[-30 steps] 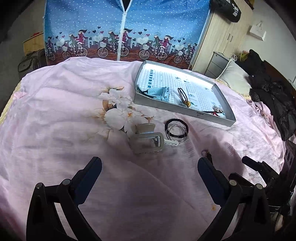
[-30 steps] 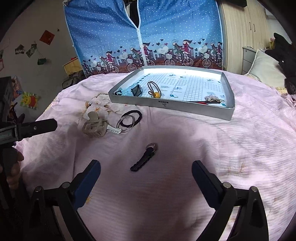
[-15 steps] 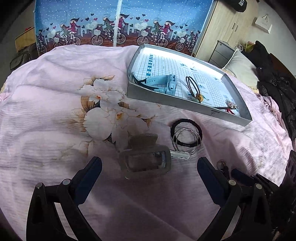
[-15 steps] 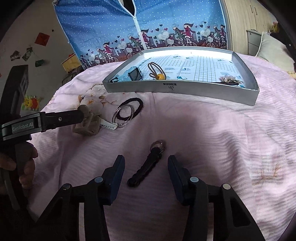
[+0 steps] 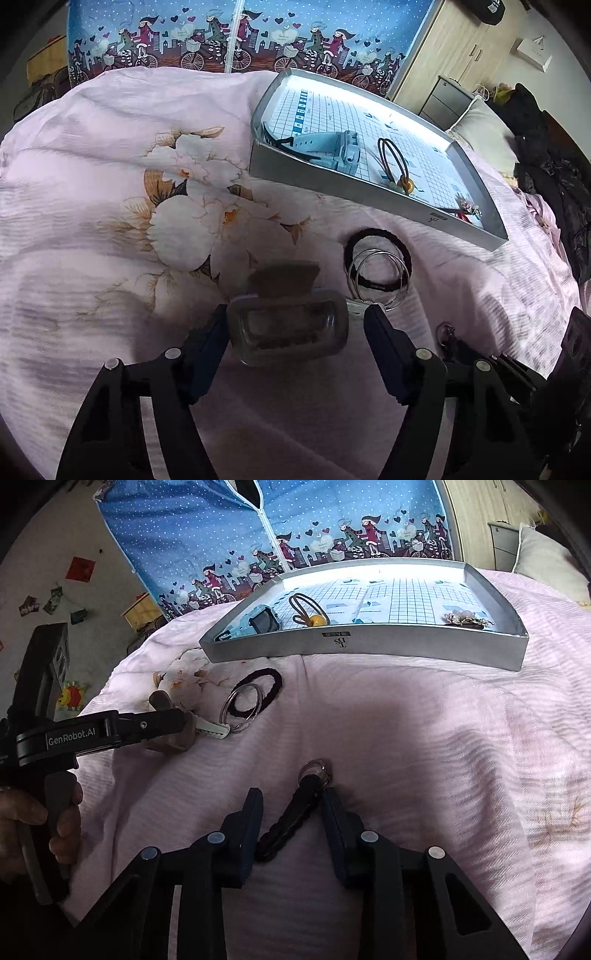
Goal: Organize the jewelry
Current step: 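Close the right tool on the black hair clip while the left tool grips the beige claw clip, then lift the black hair clip and beige claw clip and carry them toward the tray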
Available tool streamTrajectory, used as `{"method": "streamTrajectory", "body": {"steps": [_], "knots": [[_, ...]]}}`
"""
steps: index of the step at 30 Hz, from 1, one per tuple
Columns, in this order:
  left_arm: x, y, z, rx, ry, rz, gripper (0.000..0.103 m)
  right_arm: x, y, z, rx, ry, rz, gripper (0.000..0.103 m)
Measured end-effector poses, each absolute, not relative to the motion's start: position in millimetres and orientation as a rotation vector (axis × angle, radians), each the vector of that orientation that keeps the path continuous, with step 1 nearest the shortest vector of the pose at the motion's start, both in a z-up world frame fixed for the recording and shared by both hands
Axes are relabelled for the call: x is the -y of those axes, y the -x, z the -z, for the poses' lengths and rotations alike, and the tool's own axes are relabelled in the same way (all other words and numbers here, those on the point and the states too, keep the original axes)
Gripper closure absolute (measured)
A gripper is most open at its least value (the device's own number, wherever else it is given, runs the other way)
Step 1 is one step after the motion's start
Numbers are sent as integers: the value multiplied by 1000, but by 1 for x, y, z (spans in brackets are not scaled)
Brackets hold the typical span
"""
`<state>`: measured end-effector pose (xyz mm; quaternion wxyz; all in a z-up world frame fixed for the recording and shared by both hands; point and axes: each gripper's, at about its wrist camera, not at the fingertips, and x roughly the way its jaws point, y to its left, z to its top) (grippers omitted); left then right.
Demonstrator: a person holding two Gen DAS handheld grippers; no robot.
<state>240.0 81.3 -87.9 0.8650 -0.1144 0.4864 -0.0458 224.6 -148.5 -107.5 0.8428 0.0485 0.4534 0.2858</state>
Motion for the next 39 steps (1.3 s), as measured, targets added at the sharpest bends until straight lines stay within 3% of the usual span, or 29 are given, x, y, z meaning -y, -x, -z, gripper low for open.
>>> {"method": "streamTrajectory", "body": {"steps": [5,11,19,39], "knots": [[-78,-238,90,-1030,208,90,46,147,-222,108,-979,-111,-610,73],[-73,-237,91,-1031,189,92,46,150,-221,109,-998,-150,-625,73],[-59,-231,89,-1032,178,154,47,155,-220,109,-1043,-198,-646,91],[-38,-224,99,-1024,146,223,47,165,-204,98,-1025,-176,-623,91]]}}
